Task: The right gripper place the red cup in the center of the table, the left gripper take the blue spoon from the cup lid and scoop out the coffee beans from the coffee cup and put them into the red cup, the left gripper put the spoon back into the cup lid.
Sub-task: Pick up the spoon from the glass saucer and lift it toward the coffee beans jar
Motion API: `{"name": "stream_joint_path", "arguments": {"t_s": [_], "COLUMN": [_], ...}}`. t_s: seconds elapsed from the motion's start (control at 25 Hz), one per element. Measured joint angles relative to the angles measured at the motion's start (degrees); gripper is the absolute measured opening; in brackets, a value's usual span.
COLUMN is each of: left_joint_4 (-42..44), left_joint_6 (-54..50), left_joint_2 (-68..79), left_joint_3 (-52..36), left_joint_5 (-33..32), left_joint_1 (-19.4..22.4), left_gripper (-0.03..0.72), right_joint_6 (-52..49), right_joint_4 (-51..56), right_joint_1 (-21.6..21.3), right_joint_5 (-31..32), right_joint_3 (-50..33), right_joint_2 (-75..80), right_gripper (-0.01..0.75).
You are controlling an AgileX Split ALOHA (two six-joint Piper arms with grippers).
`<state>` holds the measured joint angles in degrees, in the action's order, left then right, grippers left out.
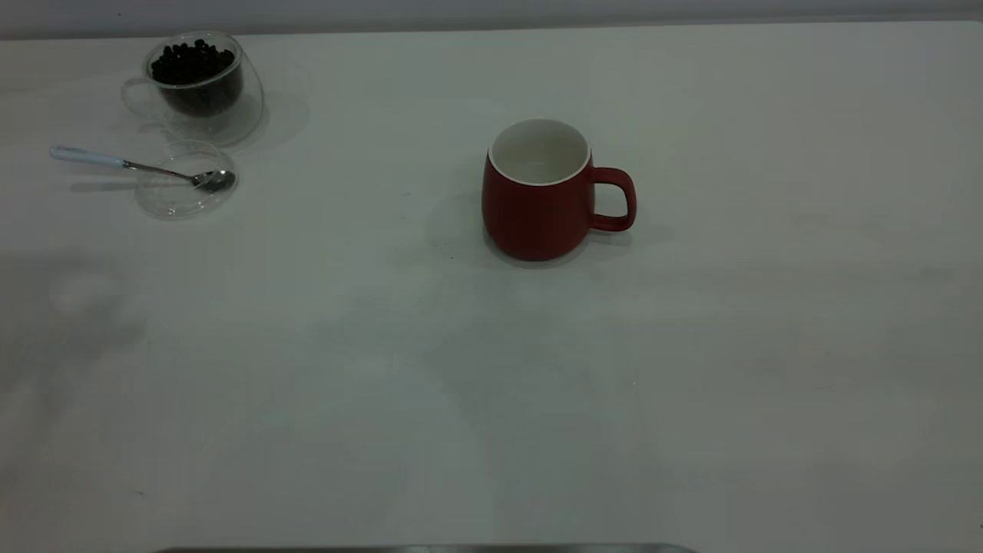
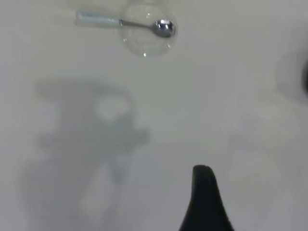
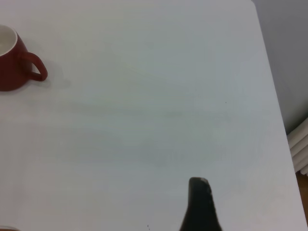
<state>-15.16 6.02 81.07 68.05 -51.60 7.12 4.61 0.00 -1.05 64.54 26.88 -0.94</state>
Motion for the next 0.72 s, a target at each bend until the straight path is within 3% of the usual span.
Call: {"name": "stream_joint_path", "arguments": {"t_s": [0.4, 0.72], "left_joint_4": [-28.02, -30.33], "left_joint_6": [28.91, 37.96], "left_joint_2": [21.32, 35.3], "left_joint_3": [7.19, 14.32], "left_joint_5": [-3.5, -5.01], "left_joint_1": [17.57, 20.67], "left_gripper": [0.588, 0.588], "right_joint_6": [0.0, -0.05], "right_joint_4": [0.0, 0.0], "right_joint_1": [0.0, 0.0], "right_joint_5": [0.0, 0.0], "right_joint_3": [-0.04, -0.04], "right_joint_2": [0.0, 0.0], "right_gripper": [0.59, 0.59]}}
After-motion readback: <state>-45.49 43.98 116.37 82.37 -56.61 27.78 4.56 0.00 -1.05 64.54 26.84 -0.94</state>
